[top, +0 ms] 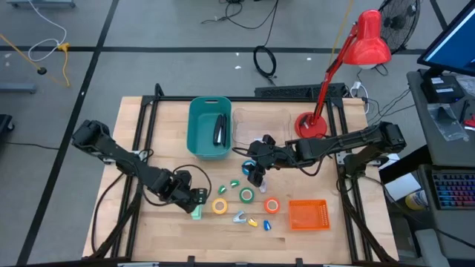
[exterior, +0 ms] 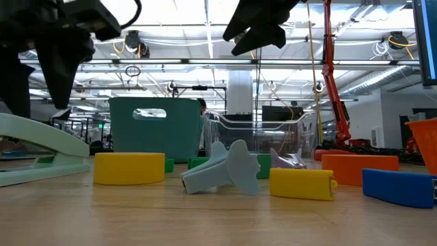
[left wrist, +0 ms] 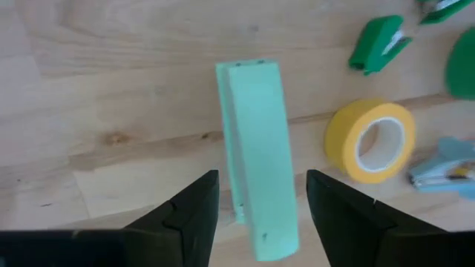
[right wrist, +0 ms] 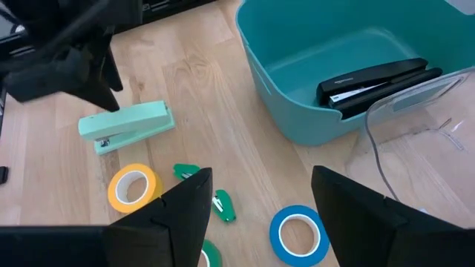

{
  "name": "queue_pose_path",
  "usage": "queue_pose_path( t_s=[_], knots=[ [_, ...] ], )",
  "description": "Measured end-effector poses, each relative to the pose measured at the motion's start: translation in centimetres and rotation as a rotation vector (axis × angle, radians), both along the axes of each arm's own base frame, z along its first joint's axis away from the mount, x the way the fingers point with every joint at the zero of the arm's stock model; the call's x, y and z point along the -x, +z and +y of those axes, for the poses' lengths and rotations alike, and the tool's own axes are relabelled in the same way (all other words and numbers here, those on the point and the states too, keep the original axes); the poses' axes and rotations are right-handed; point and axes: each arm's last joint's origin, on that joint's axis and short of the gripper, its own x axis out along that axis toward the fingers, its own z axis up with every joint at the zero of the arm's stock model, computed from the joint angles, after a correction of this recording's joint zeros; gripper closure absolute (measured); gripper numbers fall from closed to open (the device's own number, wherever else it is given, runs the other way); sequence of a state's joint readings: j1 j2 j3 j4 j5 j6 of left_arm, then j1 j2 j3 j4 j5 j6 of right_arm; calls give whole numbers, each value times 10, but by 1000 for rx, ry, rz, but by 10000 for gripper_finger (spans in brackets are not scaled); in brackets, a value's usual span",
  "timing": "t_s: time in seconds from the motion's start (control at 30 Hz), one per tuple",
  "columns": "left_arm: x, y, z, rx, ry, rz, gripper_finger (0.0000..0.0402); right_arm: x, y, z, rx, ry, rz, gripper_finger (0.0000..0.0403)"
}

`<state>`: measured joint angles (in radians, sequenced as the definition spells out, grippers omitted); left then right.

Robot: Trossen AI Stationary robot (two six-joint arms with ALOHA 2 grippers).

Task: Pick and place Stapler, Stapler remover, tape
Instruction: Put the large light blue stapler into the blue bin

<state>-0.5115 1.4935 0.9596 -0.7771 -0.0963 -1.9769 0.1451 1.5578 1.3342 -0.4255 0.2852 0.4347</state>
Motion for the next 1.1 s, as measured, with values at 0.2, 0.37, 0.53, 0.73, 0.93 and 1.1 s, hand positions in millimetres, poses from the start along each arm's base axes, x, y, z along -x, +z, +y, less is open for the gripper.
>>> queue_pose_path(
  t_s=[0.2, 0.37, 0.53, 0.73, 0.93, 1.1],
  knots=[
    [-6, -3, 2, -2, -4, -8, 197, -1, 0, -3, 1, -8, -3, 179],
    [-10, -12, 3, 16, -35, 37, 197, -1, 0, -3, 2, -8, -4, 179],
    [-16, -25, 0, 19, -38, 71, 197, -1, 0, -3, 1, -8, -4, 179],
    [-21, -39, -3, 14, -52, 93, 197, -1, 0, -3, 2, -7, -3, 179],
    [-23, -40, -2, -16, -64, 83, 200, -1, 0, -3, 1, -8, -3, 179],
    [-23, -41, -1, -26, -80, 86, 254, -1, 0, -3, 1, -8, -3, 179]
  ],
)
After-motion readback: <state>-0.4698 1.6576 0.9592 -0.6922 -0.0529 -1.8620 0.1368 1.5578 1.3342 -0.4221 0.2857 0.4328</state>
